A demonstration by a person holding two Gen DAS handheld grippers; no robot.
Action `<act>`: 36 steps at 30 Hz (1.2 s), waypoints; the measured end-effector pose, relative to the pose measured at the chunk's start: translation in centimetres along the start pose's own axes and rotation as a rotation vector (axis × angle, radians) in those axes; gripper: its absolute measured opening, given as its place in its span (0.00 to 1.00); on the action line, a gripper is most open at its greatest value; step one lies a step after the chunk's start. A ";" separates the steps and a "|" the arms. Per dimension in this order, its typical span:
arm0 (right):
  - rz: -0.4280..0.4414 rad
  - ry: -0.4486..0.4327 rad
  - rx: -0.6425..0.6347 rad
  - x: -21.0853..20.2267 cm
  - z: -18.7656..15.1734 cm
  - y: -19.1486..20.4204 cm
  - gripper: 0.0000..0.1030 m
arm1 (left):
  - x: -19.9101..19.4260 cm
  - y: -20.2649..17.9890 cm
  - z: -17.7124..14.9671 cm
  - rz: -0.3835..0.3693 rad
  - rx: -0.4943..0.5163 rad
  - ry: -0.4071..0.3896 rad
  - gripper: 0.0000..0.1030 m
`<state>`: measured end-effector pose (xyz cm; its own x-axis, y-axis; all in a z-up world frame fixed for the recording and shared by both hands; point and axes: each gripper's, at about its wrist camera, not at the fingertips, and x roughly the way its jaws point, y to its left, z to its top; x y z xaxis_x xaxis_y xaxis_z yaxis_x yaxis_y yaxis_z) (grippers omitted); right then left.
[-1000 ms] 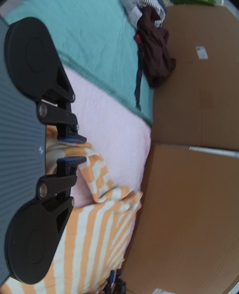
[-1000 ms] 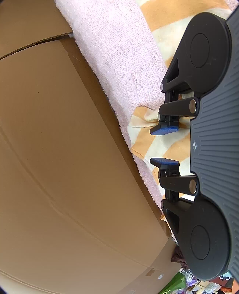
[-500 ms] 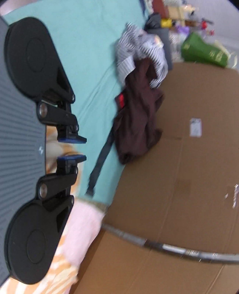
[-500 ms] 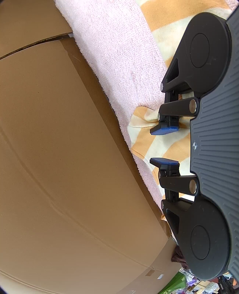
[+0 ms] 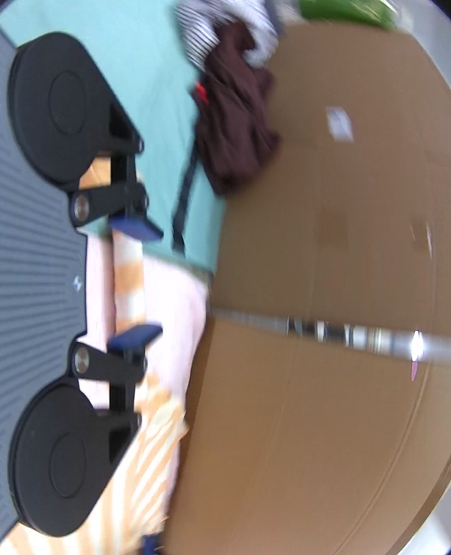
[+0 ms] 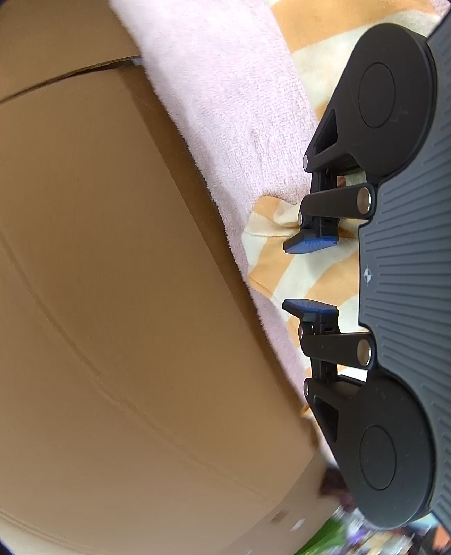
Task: Fold clothes
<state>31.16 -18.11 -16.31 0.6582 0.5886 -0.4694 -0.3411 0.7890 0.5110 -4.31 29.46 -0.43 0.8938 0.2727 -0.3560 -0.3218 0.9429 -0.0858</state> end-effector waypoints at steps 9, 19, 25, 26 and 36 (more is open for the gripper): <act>0.123 0.189 -0.341 6.7 -3.2 18.0 0.33 | 4.8 -1.0 -1.6 -0.090 -0.043 0.073 0.36; 0.047 0.225 -0.628 15.2 -7.9 28.6 0.10 | 7.3 0.7 -2.3 -0.106 -0.172 0.215 0.36; -0.032 0.149 -0.617 16.7 -7.6 28.7 0.03 | 7.2 2.1 -2.6 -0.155 -0.257 0.201 0.41; -0.026 0.139 -0.602 16.9 -7.6 28.5 0.03 | 7.2 2.2 -2.6 -0.157 -0.264 0.198 0.43; 0.315 0.231 -0.387 11.7 -7.7 26.8 0.35 | -1.0 5.6 -3.9 -0.070 -0.296 0.050 0.54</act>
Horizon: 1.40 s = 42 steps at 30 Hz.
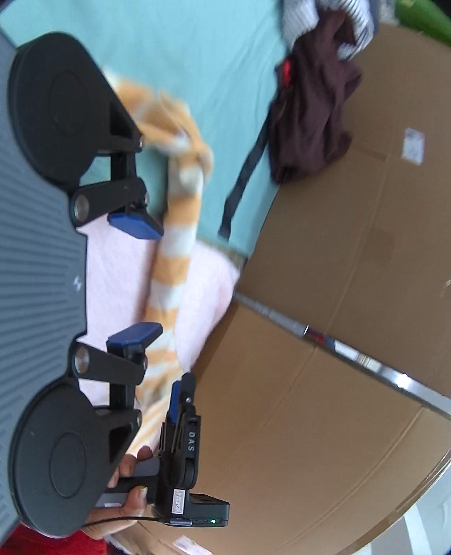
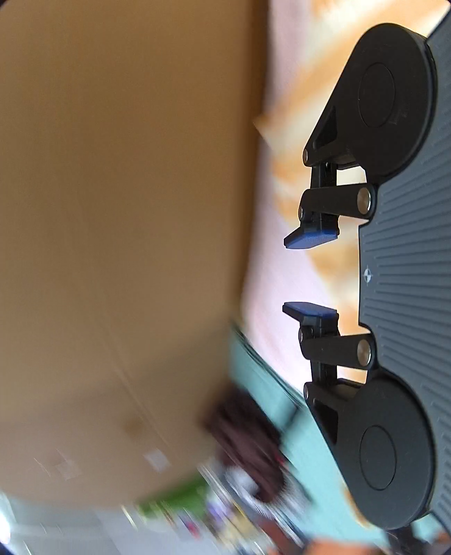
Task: Fold clothes
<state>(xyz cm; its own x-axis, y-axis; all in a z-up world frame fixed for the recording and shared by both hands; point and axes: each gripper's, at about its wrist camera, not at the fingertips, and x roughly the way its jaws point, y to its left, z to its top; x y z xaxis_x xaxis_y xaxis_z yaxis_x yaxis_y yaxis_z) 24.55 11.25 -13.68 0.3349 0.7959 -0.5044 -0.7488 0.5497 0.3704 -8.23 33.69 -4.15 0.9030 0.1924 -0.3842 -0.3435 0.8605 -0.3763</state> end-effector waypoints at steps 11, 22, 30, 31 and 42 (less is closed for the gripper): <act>0.126 -0.014 0.284 0.4 -1.2 -5.3 0.17 | -1.3 1.9 0.5 0.359 0.125 0.026 0.75; 0.138 -0.009 0.270 0.0 -1.7 -5.2 0.20 | -4.0 5.0 2.3 0.497 0.118 -0.026 0.86; 0.139 -0.011 0.270 0.4 -1.7 -5.1 0.20 | 0.1 5.7 3.2 0.356 0.014 0.043 0.05; 0.139 -0.011 0.270 0.4 -1.7 -5.1 0.20 | 0.1 5.9 4.0 0.308 -0.018 0.026 0.05; 0.147 -0.009 0.262 0.5 -1.7 -5.1 0.22 | -2.5 9.9 12.0 0.098 -0.544 0.024 0.03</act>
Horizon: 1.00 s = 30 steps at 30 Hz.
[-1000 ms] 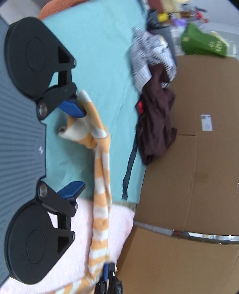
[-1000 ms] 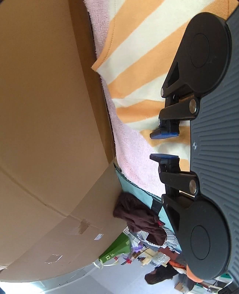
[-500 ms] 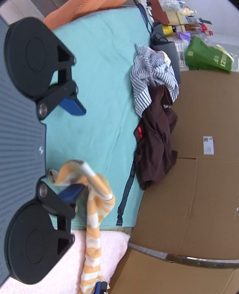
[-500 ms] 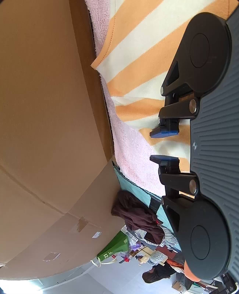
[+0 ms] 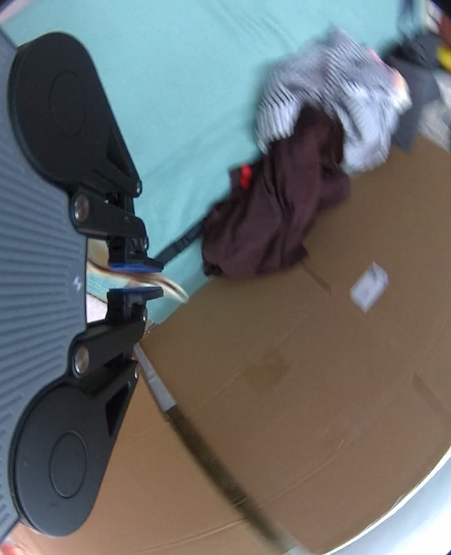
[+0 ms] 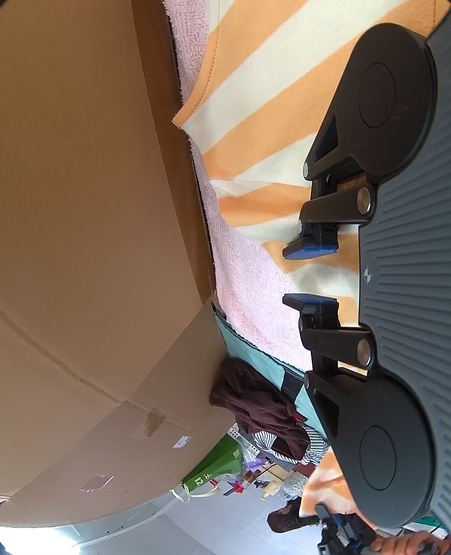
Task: Fold clothes
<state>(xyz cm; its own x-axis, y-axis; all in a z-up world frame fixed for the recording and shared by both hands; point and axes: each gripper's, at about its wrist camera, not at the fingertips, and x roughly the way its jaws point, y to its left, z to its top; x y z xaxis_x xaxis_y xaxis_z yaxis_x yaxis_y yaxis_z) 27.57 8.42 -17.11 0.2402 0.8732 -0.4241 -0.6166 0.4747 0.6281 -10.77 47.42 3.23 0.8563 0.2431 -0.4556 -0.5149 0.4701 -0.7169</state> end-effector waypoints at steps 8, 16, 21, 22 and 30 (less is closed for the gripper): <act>0.005 0.002 0.000 0.0 0.0 0.0 0.22 | 1.6 -0.2 -3.2 0.214 0.348 -0.012 0.80; 0.007 0.002 0.001 0.0 0.0 0.0 0.22 | 4.0 3.0 -6.2 0.244 0.285 0.016 0.69; 0.006 0.002 -0.007 0.0 -0.1 0.1 0.23 | 5.0 2.4 -7.3 0.269 0.368 -0.006 0.08; 0.006 0.002 -0.008 0.0 -0.1 0.1 0.23 | 5.4 2.4 -7.4 0.270 0.370 -0.015 0.08; 0.020 0.006 0.002 -0.1 -0.1 0.0 0.26 | -0.6 0.5 -5.0 0.116 0.261 -0.161 0.06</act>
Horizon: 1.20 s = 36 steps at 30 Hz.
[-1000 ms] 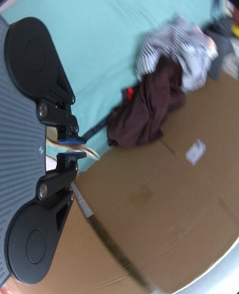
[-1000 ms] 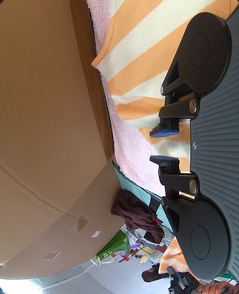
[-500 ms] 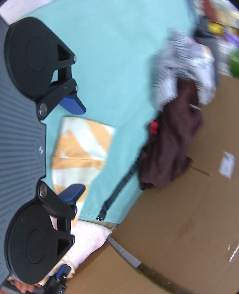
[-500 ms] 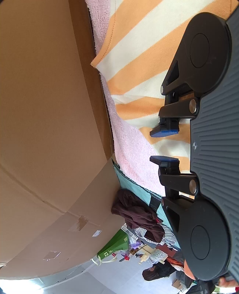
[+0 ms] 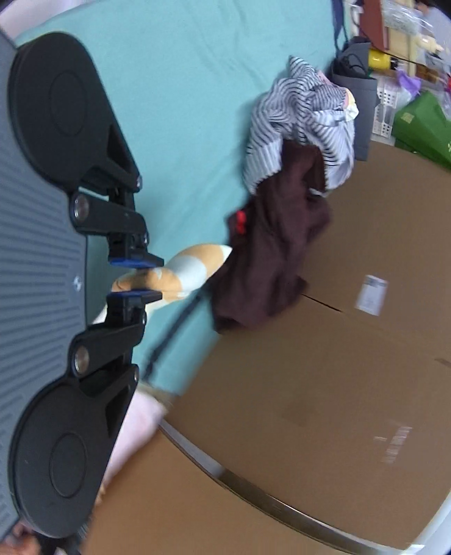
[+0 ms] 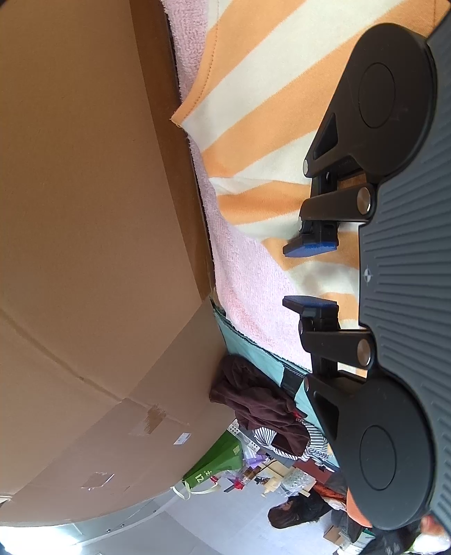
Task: Fold clothes
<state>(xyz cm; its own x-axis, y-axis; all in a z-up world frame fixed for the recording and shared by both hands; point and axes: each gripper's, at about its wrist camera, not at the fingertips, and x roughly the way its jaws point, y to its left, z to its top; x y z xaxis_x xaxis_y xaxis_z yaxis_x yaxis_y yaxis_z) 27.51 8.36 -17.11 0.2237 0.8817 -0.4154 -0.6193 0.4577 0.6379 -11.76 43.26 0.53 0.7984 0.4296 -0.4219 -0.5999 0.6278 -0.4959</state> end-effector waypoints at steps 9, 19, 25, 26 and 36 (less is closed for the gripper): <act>0.002 0.001 -0.011 0.1 -0.1 0.1 0.27 | -0.1 2.4 0.1 0.036 -0.092 0.126 0.06; 0.011 0.006 -0.015 0.0 -0.1 0.2 0.29 | 0.4 3.4 -1.5 0.043 -0.043 0.062 0.06; 0.199 0.118 0.025 0.1 -0.1 0.6 0.33 | 2.1 4.1 -3.3 0.130 0.005 0.126 0.07; 0.211 0.136 -0.003 0.2 -0.3 1.1 0.33 | 2.2 4.5 -4.0 0.134 0.004 0.125 0.07; 0.018 0.020 -0.087 -0.2 -0.6 1.4 0.35 | 1.2 5.6 -5.7 0.101 -0.014 0.034 0.22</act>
<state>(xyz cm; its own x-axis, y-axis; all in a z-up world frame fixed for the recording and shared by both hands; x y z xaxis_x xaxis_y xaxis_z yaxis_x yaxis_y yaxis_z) 26.13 8.77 -16.52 0.1971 0.8868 -0.4180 -0.6865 0.4292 0.5869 -14.44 43.61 -7.06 0.7318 0.4677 -0.4958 -0.6780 0.5732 -0.4601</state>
